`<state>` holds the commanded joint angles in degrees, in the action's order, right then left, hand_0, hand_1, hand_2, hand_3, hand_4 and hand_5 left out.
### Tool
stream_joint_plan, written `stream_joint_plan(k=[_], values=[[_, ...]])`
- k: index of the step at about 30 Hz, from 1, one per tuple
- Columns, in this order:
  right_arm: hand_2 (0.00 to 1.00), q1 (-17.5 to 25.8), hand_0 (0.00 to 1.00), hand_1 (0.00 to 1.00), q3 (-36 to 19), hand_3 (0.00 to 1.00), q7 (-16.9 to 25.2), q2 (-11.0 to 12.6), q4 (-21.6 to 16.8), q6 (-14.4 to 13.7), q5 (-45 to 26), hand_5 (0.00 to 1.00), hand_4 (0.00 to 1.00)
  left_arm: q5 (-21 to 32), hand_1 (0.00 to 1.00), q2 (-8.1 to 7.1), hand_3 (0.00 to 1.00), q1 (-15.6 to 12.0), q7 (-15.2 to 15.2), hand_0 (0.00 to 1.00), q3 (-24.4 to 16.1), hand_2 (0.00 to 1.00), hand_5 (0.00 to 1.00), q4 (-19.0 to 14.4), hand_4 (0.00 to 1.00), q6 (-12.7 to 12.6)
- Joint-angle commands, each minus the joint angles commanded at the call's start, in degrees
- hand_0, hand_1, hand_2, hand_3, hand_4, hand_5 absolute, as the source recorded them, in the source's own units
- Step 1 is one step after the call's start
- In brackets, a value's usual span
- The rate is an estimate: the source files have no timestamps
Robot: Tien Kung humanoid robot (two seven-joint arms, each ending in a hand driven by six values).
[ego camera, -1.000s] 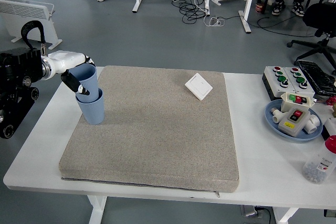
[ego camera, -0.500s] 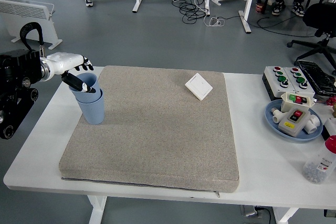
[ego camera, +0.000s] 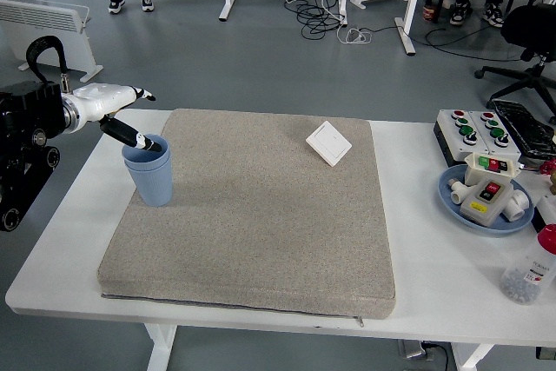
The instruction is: Push cup pick cup insert cup
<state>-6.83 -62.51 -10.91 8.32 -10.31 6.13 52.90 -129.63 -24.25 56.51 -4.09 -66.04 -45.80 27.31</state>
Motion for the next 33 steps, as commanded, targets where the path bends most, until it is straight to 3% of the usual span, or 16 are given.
stream_joint_plan(k=[2, 5, 6, 8, 11, 12, 13, 15, 17, 18, 24, 27, 33], values=[[0.71, 0.0, 0.784, 0.701, -0.1, 0.585, 0.0, 0.0, 0.0, 0.0, 0.0, 0.489, 0.158, 4.4, 0.851, 0.34, 0.861, -1.4, -2.0, 0.833, -3.4, 0.973, 0.779, -0.6, 0.936, -4.1], [0.71, 0.1, 0.784, 0.701, -0.2, 0.585, 0.0, -0.1, 0.0, 0.0, 0.2, 0.489, 0.158, 11.0, 0.851, 1.19, 0.861, -3.1, -2.2, 0.833, -8.5, 0.973, 0.779, -1.2, 0.936, -9.6], [0.71, 0.2, 0.784, 0.7, -0.2, 0.585, 0.0, -0.1, 0.0, 0.0, 0.2, 0.489, 0.158, 13.2, 0.706, 1.49, 0.647, -3.7, -1.5, 0.682, -10.7, 0.736, 0.902, -1.5, 0.676, -11.2], [0.71, 0.2, 0.784, 0.7, -0.2, 0.585, 0.0, -0.1, 0.0, 0.0, 0.2, 0.489, 0.158, 18.4, 0.706, 1.84, 0.647, -4.9, 0.2, 0.682, -14.4, 0.736, 0.902, -2.2, 0.676, -13.1], [0.71, 0.4, 0.784, 0.7, -0.3, 0.585, -0.1, -0.1, 0.0, 0.0, 0.3, 0.489, 0.158, 25.5, 0.706, 2.09, 0.647, -7.3, 5.8, 0.682, -19.4, 0.736, 0.902, -4.0, 0.676, -13.7], [0.71, 0.4, 0.785, 0.7, -0.4, 0.585, -0.1, -0.1, 0.0, 0.0, 0.4, 0.489, 0.158, 27.7, 0.764, 2.04, 0.707, -8.4, 7.7, 0.727, -20.7, 0.81, 0.998, -4.6, 0.618, -13.7], [0.71, 0.5, 0.785, 0.7, -0.4, 0.585, -0.1, -0.1, 0.0, 0.0, 0.4, 0.489, 0.158, 30.4, 0.764, 2.01, 0.707, -9.3, 9.4, 0.727, -21.8, 0.81, 0.998, -5.0, 0.618, -13.7], [0.71, 0.5, 0.785, 0.7, -0.4, 0.585, -0.1, -0.1, 0.0, 0.0, 0.6, 0.489, 0.158, 35.2, 0.764, 1.95, 0.707, -11.3, 11.4, 0.727, -23.7, 0.81, 0.998, -5.9, 0.618, -13.5], [0.71, 0.6, 0.785, 0.7, -0.5, 0.585, -0.1, -0.1, 0.0, 0.0, 0.7, 0.489, 0.158, 40.0, 0.764, 1.89, 0.707, -13.0, 11.9, 0.727, -24.9, 0.81, 0.998, -6.6, 0.618, -14.1], [0.71, 0.6, 0.784, 0.701, -0.5, 0.585, -0.1, -0.1, 0.0, 0.1, 0.9, 0.49, 0.158, 42.6, 0.793, 1.81, 0.728, -14.3, 12.1, 0.772, -25.8, 0.836, 0.998, -7.6, 0.612, -15.1], [0.71, 0.8, 0.784, 0.701, -0.8, 0.585, 0.0, -0.3, 0.0, 0.0, 1.0, 0.49, 0.157, 56.8, 0.821, 2.53, 0.741, -22.3, 12.6, 0.791, -30.6, 0.855, 0.998, -13.7, 0.608, -20.6], [0.71, 0.8, 0.784, 0.701, -1.1, 0.585, 0.0, -0.4, 0.0, 0.0, 1.5, 0.49, 0.157, 64.2, 0.821, 3.83, 0.741, -26.2, 12.7, 0.791, -32.8, 0.855, 0.998, -16.5, 0.608, -21.5], [0.709, 0.7, 0.784, 0.701, -1.4, 0.584, -0.1, -0.5, 0.0, 0.1, 2.0, 0.491, 0.157, 78.8, 0.828, 6.82, 0.747, -31.2, 11.5, 0.806, -35.9, 0.861, 0.998, -19.3, 0.597, -20.2]])
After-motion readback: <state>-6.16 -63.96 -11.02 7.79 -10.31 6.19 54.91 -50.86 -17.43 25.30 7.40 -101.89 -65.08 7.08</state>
